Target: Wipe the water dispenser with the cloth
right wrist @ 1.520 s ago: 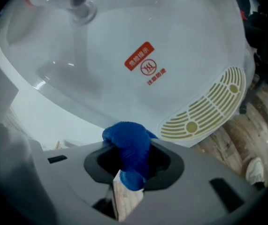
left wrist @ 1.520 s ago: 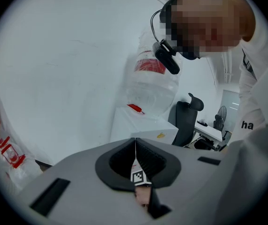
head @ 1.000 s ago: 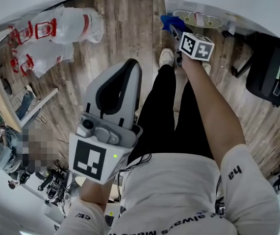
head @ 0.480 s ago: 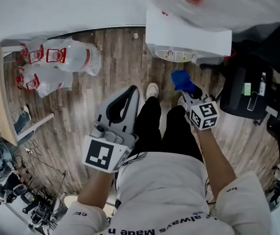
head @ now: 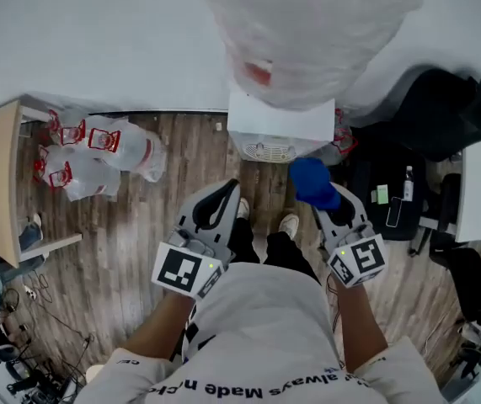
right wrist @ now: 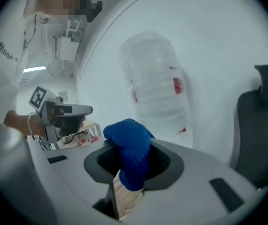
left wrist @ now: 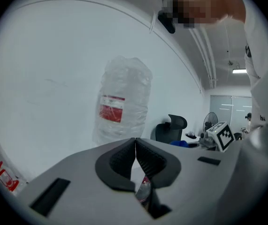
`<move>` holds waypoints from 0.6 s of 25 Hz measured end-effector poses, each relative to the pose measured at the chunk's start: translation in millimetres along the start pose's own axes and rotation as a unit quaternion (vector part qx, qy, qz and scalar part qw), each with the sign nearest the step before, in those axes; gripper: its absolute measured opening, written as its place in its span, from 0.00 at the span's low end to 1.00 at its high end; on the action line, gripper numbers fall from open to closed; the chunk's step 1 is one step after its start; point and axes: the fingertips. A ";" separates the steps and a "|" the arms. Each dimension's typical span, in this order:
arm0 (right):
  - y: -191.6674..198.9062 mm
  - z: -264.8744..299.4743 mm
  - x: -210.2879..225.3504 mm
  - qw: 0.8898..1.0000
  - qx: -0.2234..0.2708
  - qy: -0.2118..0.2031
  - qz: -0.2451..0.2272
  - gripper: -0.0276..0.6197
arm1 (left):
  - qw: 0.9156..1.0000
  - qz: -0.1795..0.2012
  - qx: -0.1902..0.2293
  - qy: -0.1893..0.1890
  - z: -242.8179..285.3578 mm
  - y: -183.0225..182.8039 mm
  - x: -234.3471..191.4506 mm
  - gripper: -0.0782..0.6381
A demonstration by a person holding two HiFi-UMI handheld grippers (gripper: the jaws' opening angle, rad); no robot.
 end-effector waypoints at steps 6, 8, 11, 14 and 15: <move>-72.9 -50.4 -23.4 0.999 0.035 -0.002 -0.042 0.22 | 1.000 0.001 0.024 0.007 -4.3 -38.9 19.9 0.14; -92.9 -62.3 -28.3 0.998 0.042 0.001 -0.049 0.22 | 0.999 0.003 0.036 0.008 -5.2 -53.5 23.2 0.14; -119.7 -75.8 -37.3 0.997 0.055 -0.001 -0.061 0.22 | 0.999 0.008 0.050 0.012 -6.9 -74.7 29.4 0.14; -141.3 -85.5 -45.2 0.996 0.064 -0.002 -0.070 0.22 | 0.998 0.009 0.061 0.018 -9.8 -93.5 35.4 0.14; -148.0 -88.6 -48.2 0.995 0.067 -0.004 -0.072 0.22 | 0.998 0.010 0.064 0.019 -11.4 -99.6 37.5 0.14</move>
Point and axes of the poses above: the fingertips, and each gripper's own axes: z forward along the fingers, x to its right, y out of its underside, and after that the axes turned 8 degrees about z, right-handed
